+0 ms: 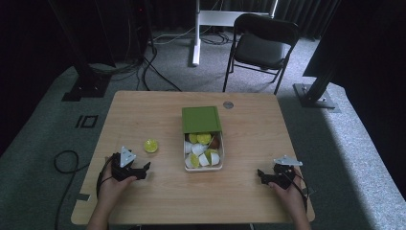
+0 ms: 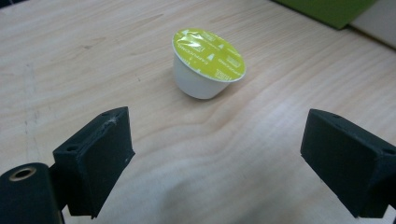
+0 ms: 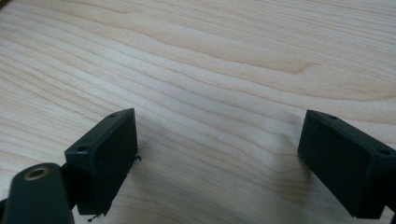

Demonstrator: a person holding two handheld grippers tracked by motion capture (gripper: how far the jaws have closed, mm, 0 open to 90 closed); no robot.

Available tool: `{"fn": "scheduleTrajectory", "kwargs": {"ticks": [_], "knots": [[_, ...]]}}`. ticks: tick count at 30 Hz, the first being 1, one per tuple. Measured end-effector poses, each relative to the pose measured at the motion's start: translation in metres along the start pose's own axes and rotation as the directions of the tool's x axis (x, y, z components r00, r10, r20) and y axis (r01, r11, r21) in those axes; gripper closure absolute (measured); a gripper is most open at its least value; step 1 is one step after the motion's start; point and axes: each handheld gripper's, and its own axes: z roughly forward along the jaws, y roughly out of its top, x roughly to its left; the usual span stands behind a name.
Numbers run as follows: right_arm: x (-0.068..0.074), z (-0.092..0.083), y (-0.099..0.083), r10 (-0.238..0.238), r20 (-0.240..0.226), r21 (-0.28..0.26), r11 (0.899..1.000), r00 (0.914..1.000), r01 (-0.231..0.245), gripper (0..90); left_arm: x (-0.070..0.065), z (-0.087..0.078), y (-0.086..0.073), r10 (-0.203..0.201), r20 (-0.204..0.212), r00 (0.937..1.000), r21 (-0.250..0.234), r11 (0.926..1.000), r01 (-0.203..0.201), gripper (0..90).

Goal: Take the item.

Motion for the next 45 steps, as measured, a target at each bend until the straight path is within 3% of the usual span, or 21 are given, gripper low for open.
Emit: {"fn": "scheduleTrajectory", "kwargs": {"ticks": [3, 7, 10, 14, 17, 20, 21, 22, 23, 28, 30, 32, 35, 39, 41, 42, 45], "knots": [[0.000, 0.000, 0.000, 0.000, 0.000, 0.000, 1.000, 1.0000, 0.000, 11.7, 0.000, -0.009, -0.002, 0.017, 0.012, 0.9998, -0.009, 0.9998, -0.017, 10.3], [0.000, 0.000, 0.000, 0.000, 0.000, 0.000, 1.000, 1.0000, 0.000, 11.7, -0.003, -0.021, -0.006, 0.063, 0.068, 0.9957, -0.021, 0.9979, -0.062, 10.3], [0.000, 0.000, 0.000, 0.000, 0.000, 0.000, 1.000, 1.0000, 0.000, 11.7, -0.003, -0.028, -0.011, 0.075, 0.095, 0.9927, -0.023, 0.9971, -0.073, 10.3], [0.000, 0.000, 0.000, 0.000, 0.000, 0.000, 1.000, 1.0000, 0.000, 11.7, -0.005, -0.036, -0.018, 0.103, 0.151, 0.9832, -0.038, 0.9945, -0.098, 10.3], [0.000, 0.000, 0.000, 0.000, 0.000, 0.000, 1.000, 1.0000, 0.000, 11.7, -0.006, -0.041, -0.023, 0.115, 0.202, 0.9726, -0.041, 0.9932, -0.109, 10.3], [0.000, 0.000, 0.000, 0.000, 0.000, 0.000, 1.000, 1.0000, 0.000, 11.7, -0.008, -0.046, -0.030, 0.150, 0.272, 0.9504, -0.038, 0.9886, -0.145, 10.3], [0.000, 0.000, 0.000, 0.000, 0.000, 0.000, 1.000, 1.0000, 0.000, 11.7, -0.009, -0.047, -0.032, 0.166, 0.283, 0.9446, -0.042, 0.9862, -0.160, 10.3], [0.000, 0.000, 0.000, 0.000, 0.000, 0.000, 1.000, 1.0000, 0.000, 11.7, -0.009, -0.047, -0.032, 0.166, 0.283, 0.9446, -0.042, 0.9862, -0.160, 10.3], [0.000, 0.000, 0.000, 0.000, 0.000, 0.000, 1.000, 1.0000, 0.000, 11.7, -0.009, -0.049, -0.036, 0.176, 0.302, 0.9368, -0.034, 0.9841, -0.174, 10.3], [0.000, 0.000, 0.000, 0.000, 0.000, 0.000, 1.000, 1.0000, 0.000, 11.7, -0.007, -0.049, -0.041, 0.190, 0.299, 0.9352, -0.018, 0.9810, -0.193, 10.2], [0.000, 0.000, 0.000, 0.000, 0.000, 0.000, 1.000, 1.0000, 0.000, 11.7, -0.006, -0.048, -0.040, 0.182, 0.280, 0.9427, -0.015, 0.9827, -0.185, 10.3], [0.000, 0.000, 0.000, 0.000, 0.000, 0.000, 1.000, 1.0000, 0.000, 11.7, -0.005, -0.045, -0.041, 0.178, 0.282, 0.9428, -0.018, 0.9835, -0.180, 10.3], [0.000, 0.000, 0.000, 0.001, 0.000, 0.000, 1.000, 1.0000, -0.001, 11.7, -0.007, -0.040, -0.044, 0.186, 0.293, 0.9378, -0.003, 0.9811, -0.193, 10.3], [0.000, 0.000, 0.000, 0.000, 0.000, 0.000, 1.000, 1.0000, 0.000, 11.7, -0.005, -0.039, -0.043, 0.177, 0.297, 0.9383, 0.008, 0.9821, -0.188, 10.2], [0.000, 0.000, 0.000, 0.000, 0.000, 0.000, 1.000, 1.0000, 0.000, 11.7, -0.006, -0.036, -0.043, 0.192, 0.263, 0.9454, 0.053, 0.9756, -0.213, 10.2], [0.000, 0.000, 0.000, 0.000, 0.000, 0.000, 1.000, 1.0000, 0.000, 11.7, -0.006, -0.035, -0.043, 0.199, 0.262, 0.9444, 0.066, 0.9726, -0.223, 10.2], [0.000, 0.000, 0.000, 0.000, 0.000, 0.000, 1.000, 1.0000, 0.000, 11.7, -0.007, -0.034, -0.042, 0.186, 0.274, 0.9437, 0.071, 0.9745, -0.213, 10.2]]}}
